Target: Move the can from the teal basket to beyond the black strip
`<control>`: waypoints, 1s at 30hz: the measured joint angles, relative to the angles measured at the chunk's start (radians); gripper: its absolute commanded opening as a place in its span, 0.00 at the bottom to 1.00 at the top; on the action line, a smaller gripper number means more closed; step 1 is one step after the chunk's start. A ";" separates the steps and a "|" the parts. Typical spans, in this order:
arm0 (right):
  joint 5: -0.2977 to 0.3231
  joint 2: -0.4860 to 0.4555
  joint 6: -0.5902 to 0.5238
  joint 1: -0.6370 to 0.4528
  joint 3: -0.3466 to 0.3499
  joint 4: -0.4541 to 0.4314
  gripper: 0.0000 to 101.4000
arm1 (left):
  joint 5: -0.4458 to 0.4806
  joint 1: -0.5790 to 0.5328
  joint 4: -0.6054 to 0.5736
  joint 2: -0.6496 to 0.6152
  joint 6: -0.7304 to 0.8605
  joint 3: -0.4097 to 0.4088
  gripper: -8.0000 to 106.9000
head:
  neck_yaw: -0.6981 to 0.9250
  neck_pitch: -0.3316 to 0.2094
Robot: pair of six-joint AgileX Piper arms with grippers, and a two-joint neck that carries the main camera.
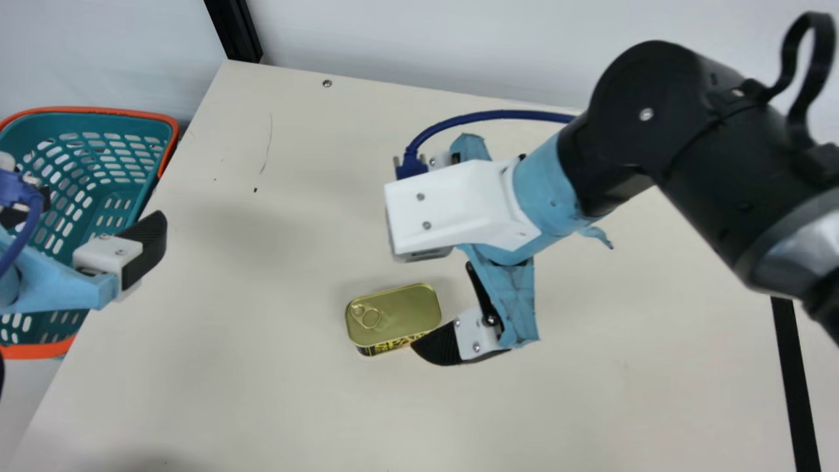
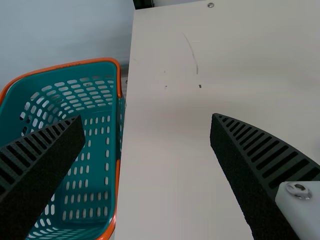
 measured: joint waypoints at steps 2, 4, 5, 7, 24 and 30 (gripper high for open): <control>-0.001 0.014 0.002 0.013 -0.007 -0.020 1.00 | 0.000 0.000 0.000 0.000 0.000 0.000 0.85 | 0.000 -0.010; -0.002 0.029 0.005 0.028 -0.016 -0.035 1.00 | 0.000 0.000 0.000 0.000 0.000 0.000 0.85 | 0.000 -0.010; -0.002 0.033 0.006 0.035 -0.020 -0.044 1.00 | 0.000 0.000 0.000 0.000 0.000 0.000 0.85 | 0.000 -0.010; -0.002 0.047 0.007 0.049 -0.030 -0.065 1.00 | 0.000 0.000 0.000 0.000 0.000 0.000 0.85 | 0.000 -0.010; 0.000 0.172 0.039 0.133 -0.117 -0.208 1.00 | 0.000 0.000 0.000 0.000 0.000 0.000 0.85 | 0.000 -0.010; -0.002 0.223 0.060 0.156 -0.152 -0.232 1.00 | 0.000 0.000 0.000 0.000 0.000 0.000 0.85 | 0.000 -0.010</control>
